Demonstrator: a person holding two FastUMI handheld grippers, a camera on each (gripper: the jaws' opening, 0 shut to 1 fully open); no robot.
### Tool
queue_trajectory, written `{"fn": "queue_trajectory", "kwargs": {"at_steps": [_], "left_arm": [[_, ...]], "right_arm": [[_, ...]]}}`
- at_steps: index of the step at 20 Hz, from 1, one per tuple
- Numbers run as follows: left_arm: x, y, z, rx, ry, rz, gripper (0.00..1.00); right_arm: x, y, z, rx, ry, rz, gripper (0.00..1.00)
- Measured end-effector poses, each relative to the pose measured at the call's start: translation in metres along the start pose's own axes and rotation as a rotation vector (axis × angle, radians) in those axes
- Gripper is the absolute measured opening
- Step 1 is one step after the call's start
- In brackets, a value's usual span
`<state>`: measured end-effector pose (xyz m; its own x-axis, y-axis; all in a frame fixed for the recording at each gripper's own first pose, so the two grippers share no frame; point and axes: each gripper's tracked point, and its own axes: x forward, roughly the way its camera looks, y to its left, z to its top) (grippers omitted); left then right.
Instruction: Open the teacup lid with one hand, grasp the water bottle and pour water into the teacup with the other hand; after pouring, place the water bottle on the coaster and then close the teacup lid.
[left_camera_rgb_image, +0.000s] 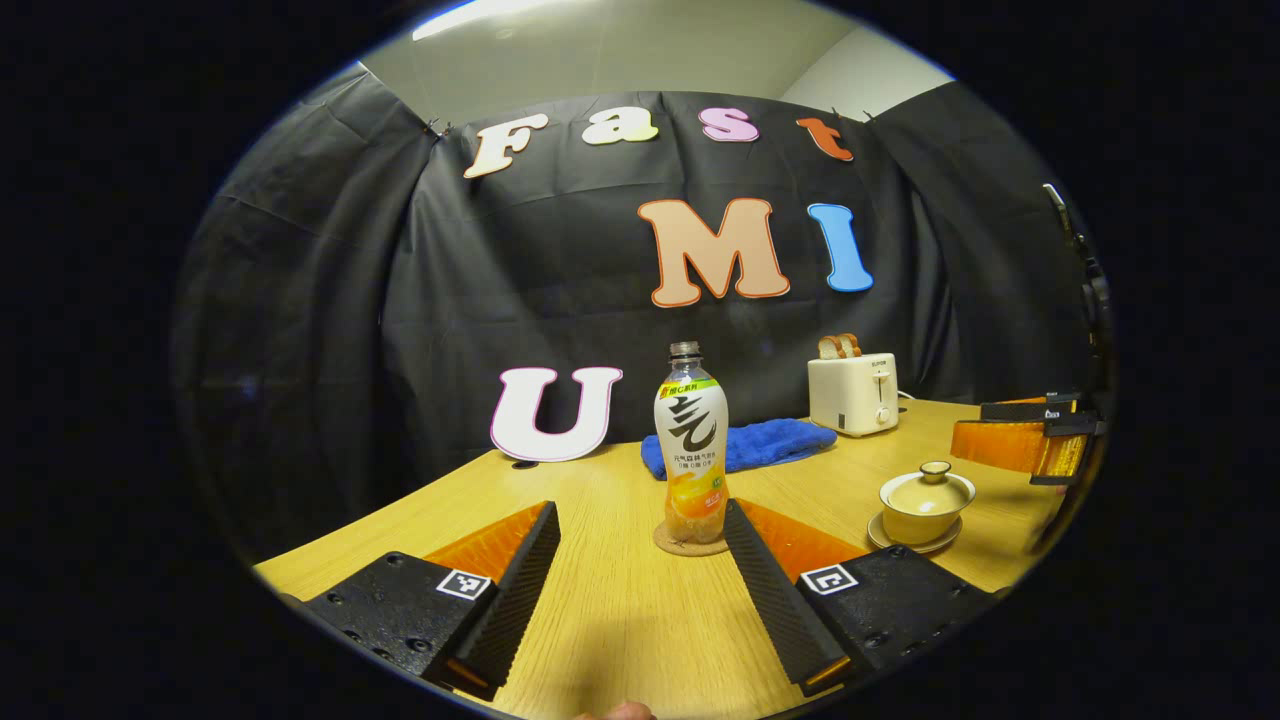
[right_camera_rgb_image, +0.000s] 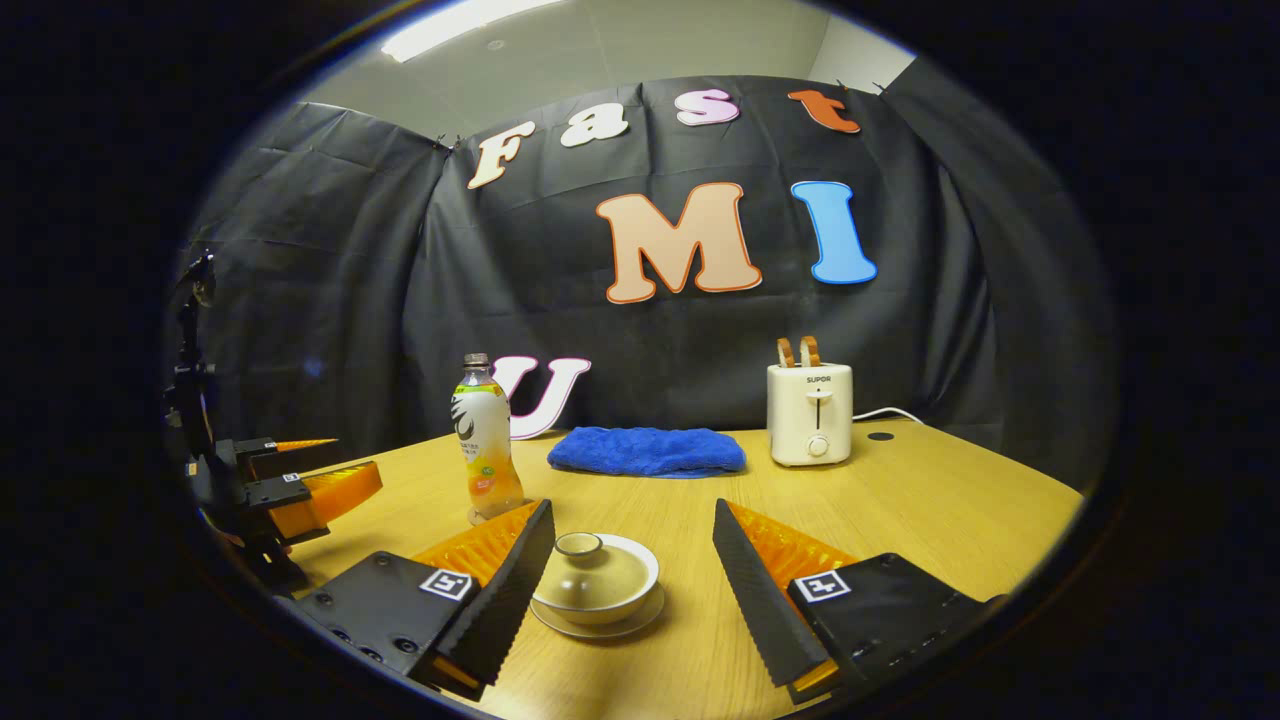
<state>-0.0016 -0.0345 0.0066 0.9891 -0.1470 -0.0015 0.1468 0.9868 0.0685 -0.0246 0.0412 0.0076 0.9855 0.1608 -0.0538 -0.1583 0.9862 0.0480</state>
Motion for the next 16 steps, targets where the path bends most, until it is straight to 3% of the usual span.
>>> {"fn": "queue_trajectory", "kwargs": {"at_steps": [1, 16], "left_arm": [[-0.002, 0.001, -0.001, -0.001, 0.003, 0.001, 0.96], [-0.009, 0.006, -0.004, -0.011, 0.000, 0.010, 0.95]], "right_arm": [[-0.004, -0.002, 0.001, -0.002, -0.007, -0.005, 0.96], [-0.020, -0.021, -0.014, -0.033, -0.007, -0.074, 0.99]]}}
